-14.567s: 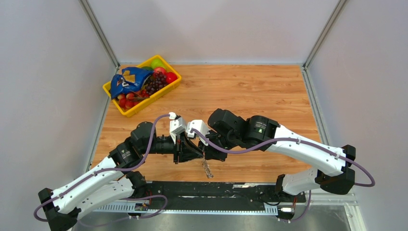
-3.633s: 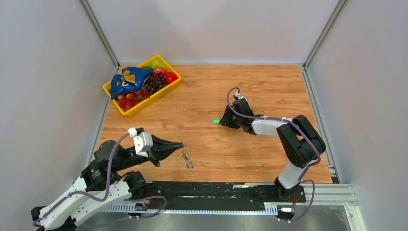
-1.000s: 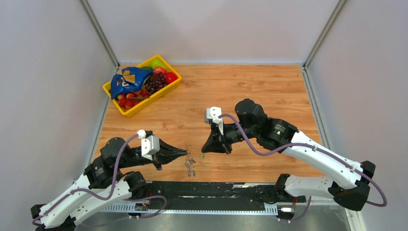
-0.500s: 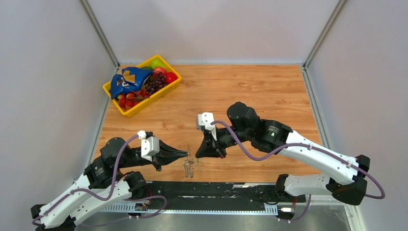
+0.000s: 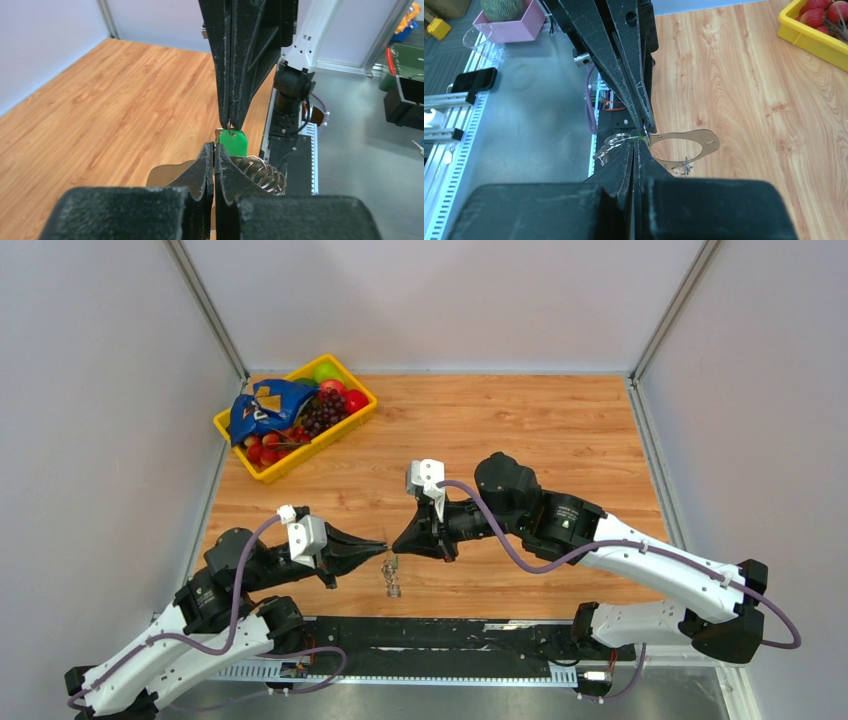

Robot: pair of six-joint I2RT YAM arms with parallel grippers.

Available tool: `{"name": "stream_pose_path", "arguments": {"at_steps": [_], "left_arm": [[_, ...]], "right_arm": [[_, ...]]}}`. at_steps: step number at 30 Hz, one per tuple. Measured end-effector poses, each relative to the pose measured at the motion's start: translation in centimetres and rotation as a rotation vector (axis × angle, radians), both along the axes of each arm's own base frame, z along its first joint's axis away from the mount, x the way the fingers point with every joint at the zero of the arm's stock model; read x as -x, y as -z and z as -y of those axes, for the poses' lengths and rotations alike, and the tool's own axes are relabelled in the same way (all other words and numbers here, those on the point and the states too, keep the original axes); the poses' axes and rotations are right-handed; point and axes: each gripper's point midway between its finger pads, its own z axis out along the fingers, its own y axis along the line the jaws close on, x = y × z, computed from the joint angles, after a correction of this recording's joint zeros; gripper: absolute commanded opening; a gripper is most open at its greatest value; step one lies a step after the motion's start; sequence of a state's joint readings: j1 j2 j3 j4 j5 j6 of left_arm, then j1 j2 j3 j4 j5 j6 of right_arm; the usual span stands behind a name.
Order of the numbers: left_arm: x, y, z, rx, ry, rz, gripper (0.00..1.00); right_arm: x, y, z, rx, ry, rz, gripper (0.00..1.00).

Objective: Put the keys on the keyring

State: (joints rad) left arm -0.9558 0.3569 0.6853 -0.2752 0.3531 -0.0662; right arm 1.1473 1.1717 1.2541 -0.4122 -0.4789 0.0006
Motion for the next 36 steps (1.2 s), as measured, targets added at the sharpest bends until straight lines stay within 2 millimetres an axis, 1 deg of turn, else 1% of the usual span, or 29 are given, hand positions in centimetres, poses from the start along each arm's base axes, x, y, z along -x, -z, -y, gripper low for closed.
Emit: {"name": "stream_pose_path", "arguments": {"at_steps": [11,15,22,36], "left_arm": [[-1.2,-1.1,-1.0,0.059,-0.093,0.018,0.0],[-1.3,-1.0,-1.1,0.061,-0.104,0.019,0.0],[-1.4,-1.0,-1.2,0.062,-0.108,0.018,0.0],[-1.4,-1.1,-1.5,0.073,-0.119,0.025,0.0]], "right_arm": [[-1.2,-0.7,-0.8,-0.032,0.078,-0.023,0.0],[-1.5,-0.7,-1.1,-0.038,0.095,-0.031,0.0],[-1.9,-1.3,-1.4,-0.063,0.12,-0.04,0.0],[-2.4,-1.2,-1.8,-0.064,0.14,-0.047,0.0]]}}
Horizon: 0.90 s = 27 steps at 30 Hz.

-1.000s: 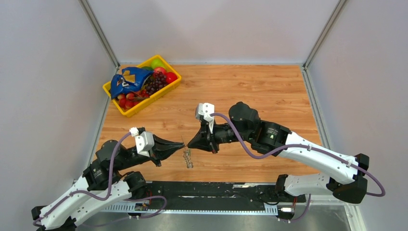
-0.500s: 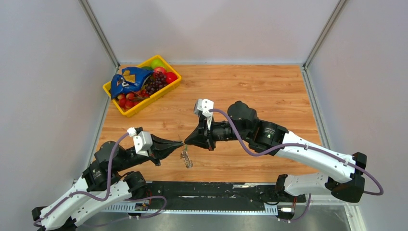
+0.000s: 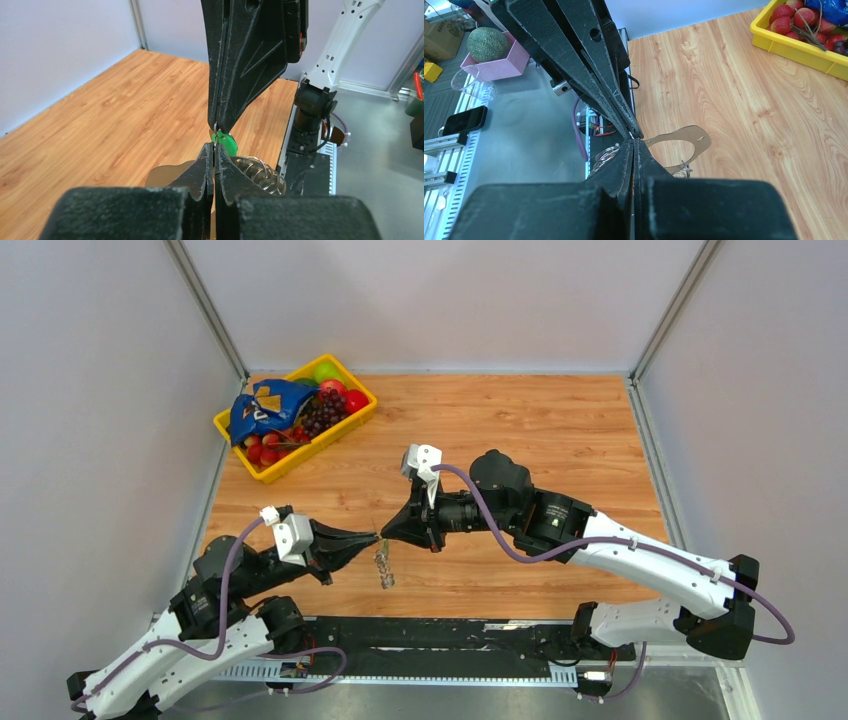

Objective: Put the keys on the keyring

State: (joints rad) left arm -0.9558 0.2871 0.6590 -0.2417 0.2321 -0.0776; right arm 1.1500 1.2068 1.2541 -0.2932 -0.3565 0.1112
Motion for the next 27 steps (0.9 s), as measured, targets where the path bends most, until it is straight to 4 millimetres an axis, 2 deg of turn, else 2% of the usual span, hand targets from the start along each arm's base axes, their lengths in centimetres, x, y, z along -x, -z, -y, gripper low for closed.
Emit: {"name": "stream_pose_path", "arguments": {"at_steps": [27], "left_arm": [[0.48,-0.51,-0.74,0.042,-0.002,0.031,0.0]], "right_arm": [[-0.1,0.23,-0.54,-0.001,0.008,-0.021,0.0]]}}
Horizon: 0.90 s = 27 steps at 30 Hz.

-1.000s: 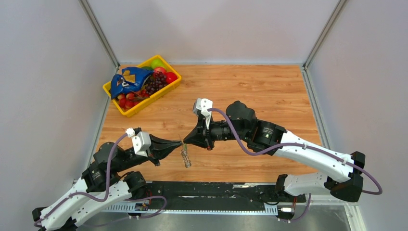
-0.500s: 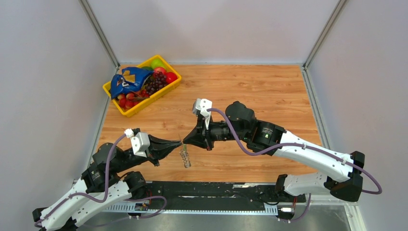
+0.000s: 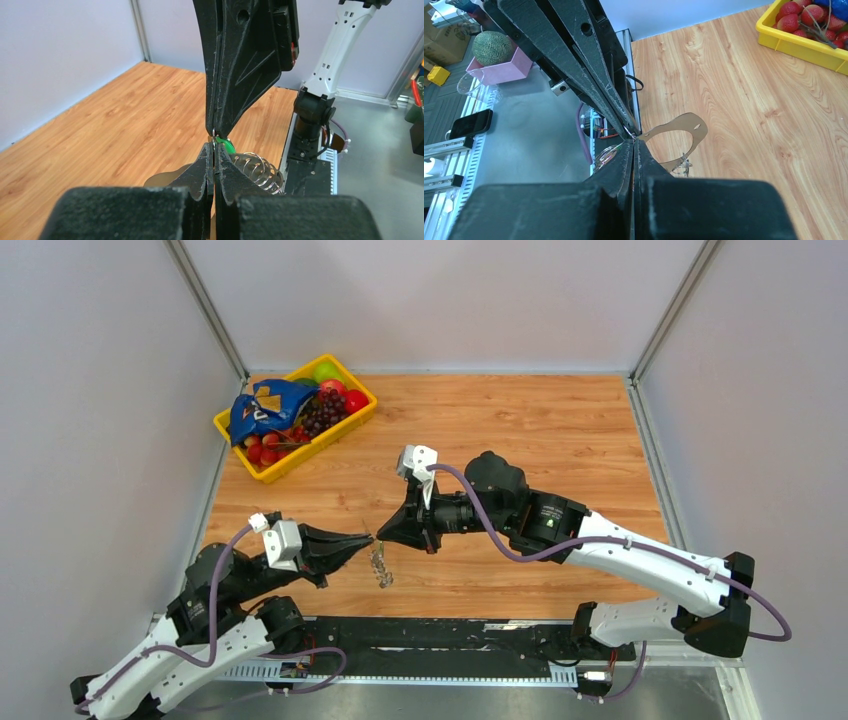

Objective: Put the keys on the keyring

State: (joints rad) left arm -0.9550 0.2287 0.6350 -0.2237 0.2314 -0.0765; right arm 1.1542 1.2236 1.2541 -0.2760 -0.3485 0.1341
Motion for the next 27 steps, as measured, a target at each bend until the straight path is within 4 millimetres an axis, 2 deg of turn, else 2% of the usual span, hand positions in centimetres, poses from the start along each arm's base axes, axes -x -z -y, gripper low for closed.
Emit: {"name": "stream_pose_path", "arguments": {"at_steps": [19,27], "left_arm": [[1.6,-0.9,-0.4,0.064,0.06,0.063,0.0],[2.3,-1.5,-0.6,0.09,0.089,0.091,0.0]], "right_arm": [[0.6,-0.2,-0.2,-0.011,-0.007,-0.042,0.0],[0.8,-0.1,-0.3,-0.018,-0.026,-0.048,0.22]]}}
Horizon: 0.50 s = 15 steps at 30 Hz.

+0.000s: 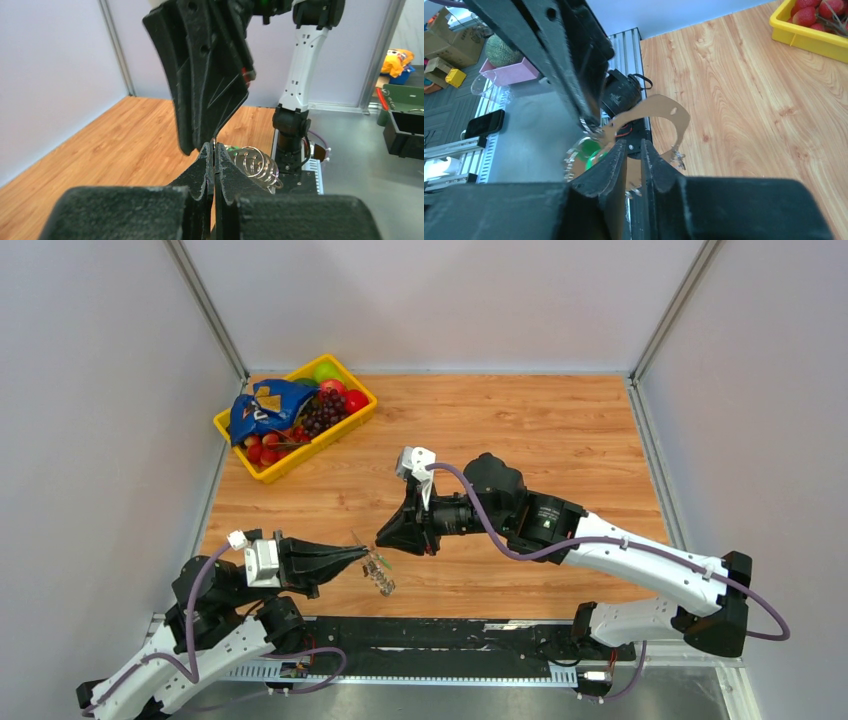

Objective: Put the keys on the keyring

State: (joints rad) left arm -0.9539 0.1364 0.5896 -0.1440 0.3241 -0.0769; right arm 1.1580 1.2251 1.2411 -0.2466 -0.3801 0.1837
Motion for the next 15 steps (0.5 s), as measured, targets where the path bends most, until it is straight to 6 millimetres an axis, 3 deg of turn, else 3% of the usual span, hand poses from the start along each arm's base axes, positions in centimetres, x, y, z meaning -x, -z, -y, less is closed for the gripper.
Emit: {"name": "stream_pose_path", "arguments": {"at_steps": [8,15], "left_arm": [[0.8,-0.7,0.0,0.022,0.037,0.03,0.0],[0.9,-0.8,0.0,0.025,0.042,0.032,0.0]], "right_arm": [[-0.4,1.6,0.3,0.03,0.005,0.015,0.38],[-0.1,-0.4,1.7,-0.021,-0.002,0.104,0.41]]}}
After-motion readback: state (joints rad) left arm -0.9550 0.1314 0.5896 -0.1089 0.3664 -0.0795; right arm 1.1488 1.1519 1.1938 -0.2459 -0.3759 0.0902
